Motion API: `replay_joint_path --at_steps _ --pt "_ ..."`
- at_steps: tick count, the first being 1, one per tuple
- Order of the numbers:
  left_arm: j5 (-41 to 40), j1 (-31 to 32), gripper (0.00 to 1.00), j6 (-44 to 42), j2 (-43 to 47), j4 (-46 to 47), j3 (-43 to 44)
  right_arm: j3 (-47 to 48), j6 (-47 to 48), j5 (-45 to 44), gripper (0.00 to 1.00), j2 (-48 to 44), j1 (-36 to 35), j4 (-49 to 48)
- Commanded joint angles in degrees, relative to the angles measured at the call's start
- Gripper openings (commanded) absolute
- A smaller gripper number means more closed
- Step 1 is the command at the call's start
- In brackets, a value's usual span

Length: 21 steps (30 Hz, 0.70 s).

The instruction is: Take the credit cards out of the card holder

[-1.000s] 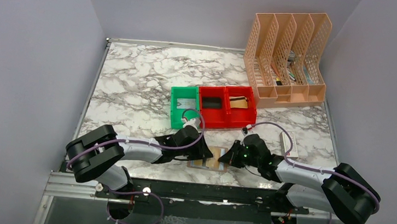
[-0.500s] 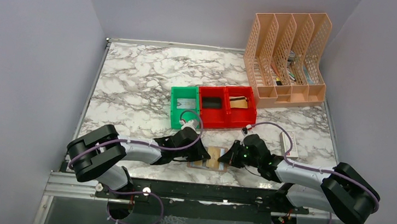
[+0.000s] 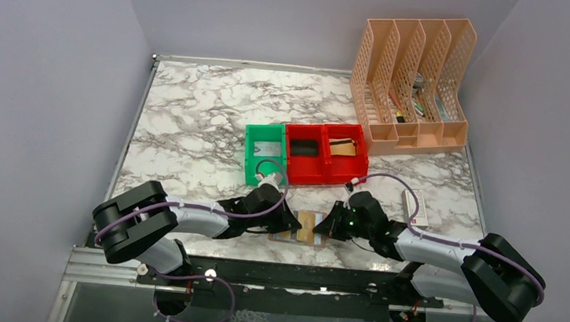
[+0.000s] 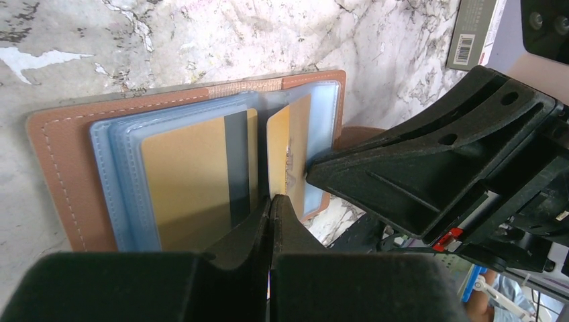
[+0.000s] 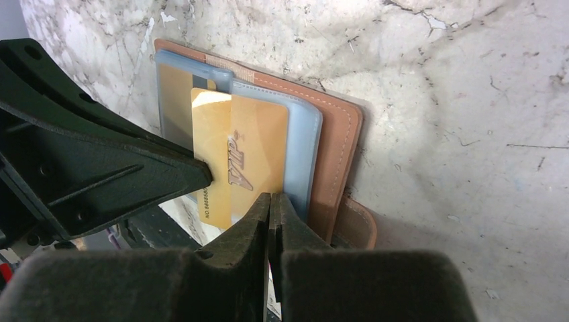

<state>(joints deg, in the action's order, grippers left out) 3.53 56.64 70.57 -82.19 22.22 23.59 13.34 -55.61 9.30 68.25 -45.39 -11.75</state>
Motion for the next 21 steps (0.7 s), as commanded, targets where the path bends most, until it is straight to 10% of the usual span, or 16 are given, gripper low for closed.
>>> replay_joint_path --at_steps 1,21 --pt "-0.9 0.2 0.0 -1.0 0.6 -1.3 -0.6 2.4 4.1 1.4 0.05 0.6 -0.3 7.5" --pt "-1.5 0.2 0.01 -5.5 0.5 -10.8 5.5 9.5 8.2 -1.7 0.12 7.9 -0.3 12.7"
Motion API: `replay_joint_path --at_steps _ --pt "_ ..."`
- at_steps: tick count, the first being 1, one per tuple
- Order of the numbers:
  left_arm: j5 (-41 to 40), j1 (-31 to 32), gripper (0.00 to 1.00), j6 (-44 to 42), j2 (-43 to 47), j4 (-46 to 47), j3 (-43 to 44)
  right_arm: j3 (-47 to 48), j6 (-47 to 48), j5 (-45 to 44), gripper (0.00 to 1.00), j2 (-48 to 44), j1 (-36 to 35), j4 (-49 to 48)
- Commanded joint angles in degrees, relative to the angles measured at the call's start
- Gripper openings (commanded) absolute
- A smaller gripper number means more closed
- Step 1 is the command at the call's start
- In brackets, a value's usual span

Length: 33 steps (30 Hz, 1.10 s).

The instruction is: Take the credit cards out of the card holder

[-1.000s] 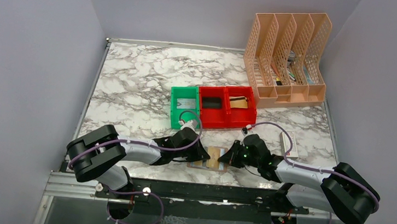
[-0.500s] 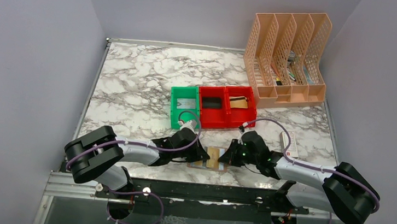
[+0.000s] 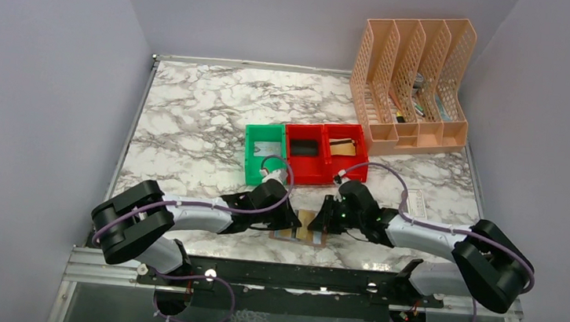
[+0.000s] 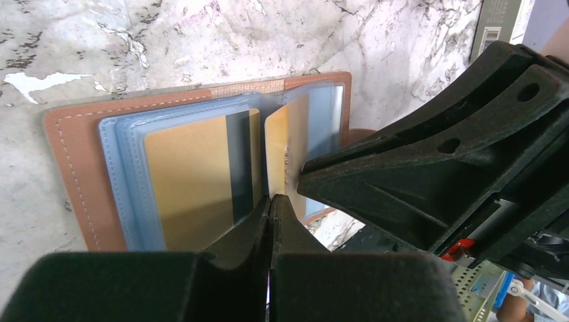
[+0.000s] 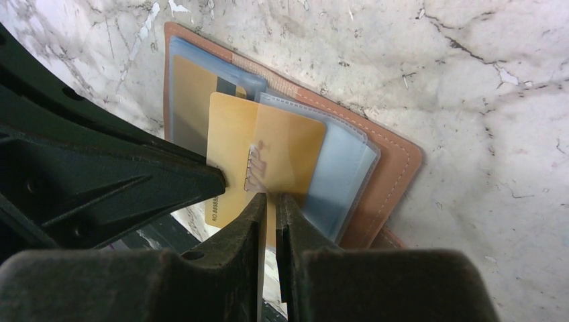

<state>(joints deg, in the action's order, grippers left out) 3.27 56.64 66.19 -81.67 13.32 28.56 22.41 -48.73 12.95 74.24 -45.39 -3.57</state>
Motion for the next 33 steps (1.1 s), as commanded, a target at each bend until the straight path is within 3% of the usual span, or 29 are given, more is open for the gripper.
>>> replay_joint_path --at_steps 1,4,9,17,33 --pt "-1.3 0.2 0.03 -1.1 0.2 -2.0 0.4 0.0 1.3 -5.7 0.12 1.9 -0.3 4.6" --pt "-0.3 0.2 0.18 -0.8 0.2 -0.4 -0.3 -1.0 0.8 -5.3 0.13 1.9 -0.2 3.5" --pt "1.6 0.2 0.22 -0.2 -1.1 2.5 -0.4 -1.7 0.0 -5.6 0.13 1.8 -0.3 3.0" --pt "-0.5 0.2 0.01 -0.2 0.7 -0.3 -0.7 -2.4 -0.2 -6.5 0.13 0.6 -0.3 3.3" --pt "-4.4 0.2 0.0 -0.6 7.6 -6.6 -0.9 -2.9 0.5 -5.6 0.19 -4.7 -0.2 2.0"
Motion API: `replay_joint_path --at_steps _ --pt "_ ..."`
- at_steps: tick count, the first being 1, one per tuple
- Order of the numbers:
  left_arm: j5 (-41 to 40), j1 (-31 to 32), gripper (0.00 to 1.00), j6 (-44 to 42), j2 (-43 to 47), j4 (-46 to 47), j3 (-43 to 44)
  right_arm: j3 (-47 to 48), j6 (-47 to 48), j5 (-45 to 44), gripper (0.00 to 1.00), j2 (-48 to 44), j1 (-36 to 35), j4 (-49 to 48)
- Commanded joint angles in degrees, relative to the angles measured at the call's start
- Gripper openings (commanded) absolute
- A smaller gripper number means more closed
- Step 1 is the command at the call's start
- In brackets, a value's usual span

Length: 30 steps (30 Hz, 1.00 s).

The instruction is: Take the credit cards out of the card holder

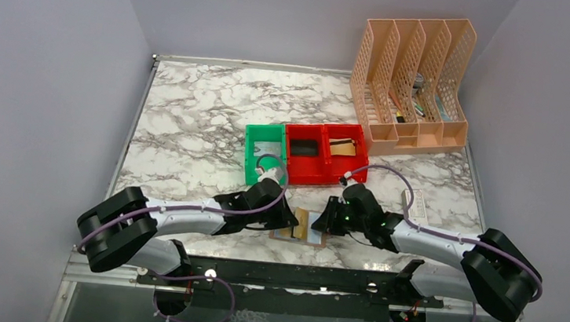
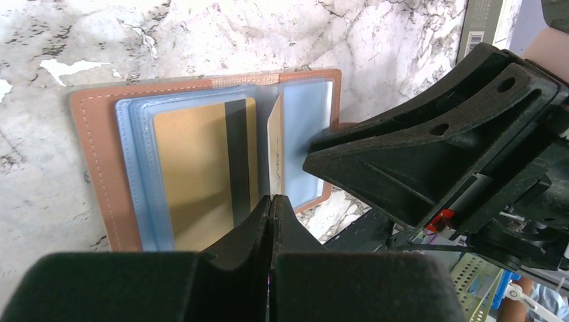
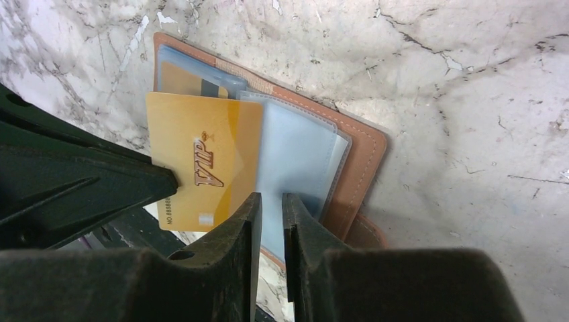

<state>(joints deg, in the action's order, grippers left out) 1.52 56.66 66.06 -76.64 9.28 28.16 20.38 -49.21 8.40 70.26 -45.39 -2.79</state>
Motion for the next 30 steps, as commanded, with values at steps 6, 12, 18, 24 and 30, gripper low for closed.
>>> replay_joint_path --at_steps 6,12,18,24,30 --pt "-5.2 0.2 0.0 -1.1 5.9 -6.6 -0.1 -2.6 1.7 1.3 0.2 -4.9 -0.2 -3.1" --pt "-7.2 0.1 0.0 -0.2 10.3 -8.2 -1.8 -2.4 3.1 2.7 0.2 -9.1 -0.2 -3.6" --pt "-10.8 0.1 0.0 -0.2 14.0 -13.3 -1.3 -0.7 5.2 9.5 0.21 -6.5 -0.3 -8.1" --pt "-13.5 0.0 0.0 0.2 18.0 -17.0 -1.4 3.4 6.7 16.2 0.21 1.1 -0.2 -11.7" --pt "-14.3 -0.1 0.0 0.4 20.9 -17.9 -2.2 5.9 5.6 10.5 0.21 8.3 -0.3 -8.1"
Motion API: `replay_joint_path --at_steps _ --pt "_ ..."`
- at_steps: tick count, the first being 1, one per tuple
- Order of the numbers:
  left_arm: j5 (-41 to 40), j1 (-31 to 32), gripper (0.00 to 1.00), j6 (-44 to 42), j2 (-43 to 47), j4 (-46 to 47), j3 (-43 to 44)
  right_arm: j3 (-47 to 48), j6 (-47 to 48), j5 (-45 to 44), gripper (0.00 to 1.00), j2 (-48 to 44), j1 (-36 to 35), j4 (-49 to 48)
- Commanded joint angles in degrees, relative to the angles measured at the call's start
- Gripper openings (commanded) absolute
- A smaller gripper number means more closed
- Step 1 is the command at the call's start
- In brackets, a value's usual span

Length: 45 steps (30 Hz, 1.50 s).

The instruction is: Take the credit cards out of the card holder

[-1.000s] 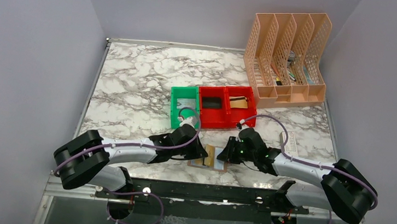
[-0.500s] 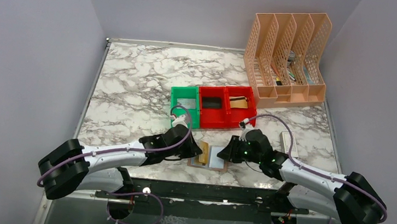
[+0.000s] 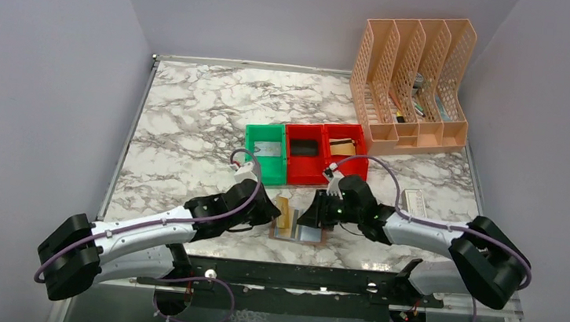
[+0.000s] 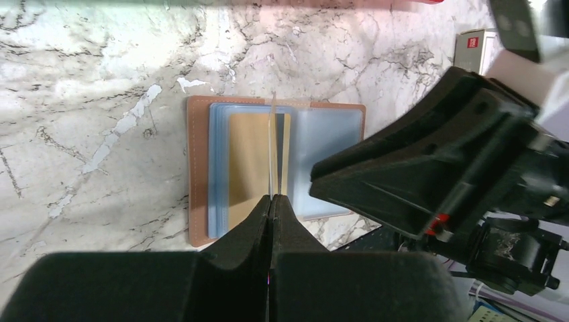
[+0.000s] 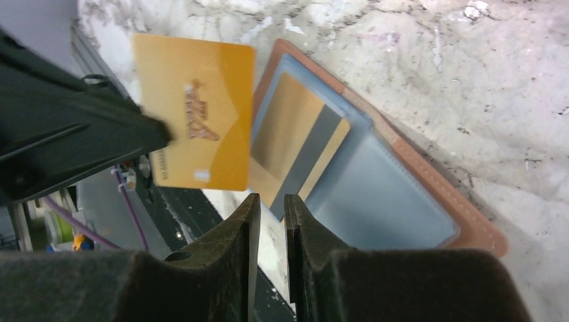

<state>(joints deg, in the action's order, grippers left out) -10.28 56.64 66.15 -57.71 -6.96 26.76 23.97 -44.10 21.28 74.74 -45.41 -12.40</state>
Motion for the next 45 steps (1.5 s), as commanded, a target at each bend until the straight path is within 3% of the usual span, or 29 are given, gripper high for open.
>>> replay_joint_path --at_steps 1,7,14,18,23,36,41,45 --pt "-2.4 -0.1 0.0 0.3 2.3 -1.5 -1.0 2.6 0.5 -3.6 0.21 5.2 -0.3 2.8" --pt "-1.4 -0.2 0.0 0.2 2.2 -1.1 -1.4 1.4 0.1 -8.9 0.21 9.2 -0.3 5.5" --pt "0.6 -0.6 0.0 -2.0 1.4 0.4 -0.5 1.8 1.5 -9.1 0.26 4.6 -0.3 7.1" --pt "2.6 -0.9 0.0 -3.1 0.9 1.9 0.2 2.5 1.7 -11.4 0.4 -0.8 -0.3 9.5" --pt "5.5 -2.1 0.0 -5.3 1.1 3.9 -0.1 5.2 -0.6 -19.5 0.42 -7.2 -0.2 19.3" --pt "13.9 -7.7 0.0 -8.2 3.4 9.7 -2.9 4.2 2.8 -44.6 0.5 -33.5 0.0 28.7" --pt "15.6 -9.0 0.0 -8.2 4.8 12.1 -3.7 7.1 7.4 -43.1 0.57 -35.1 0.9 30.8" --pt "16.4 -9.5 0.0 -8.2 5.6 13.2 -4.2 9.1 10.4 -31.3 0.57 -31.6 6.2 29.9"
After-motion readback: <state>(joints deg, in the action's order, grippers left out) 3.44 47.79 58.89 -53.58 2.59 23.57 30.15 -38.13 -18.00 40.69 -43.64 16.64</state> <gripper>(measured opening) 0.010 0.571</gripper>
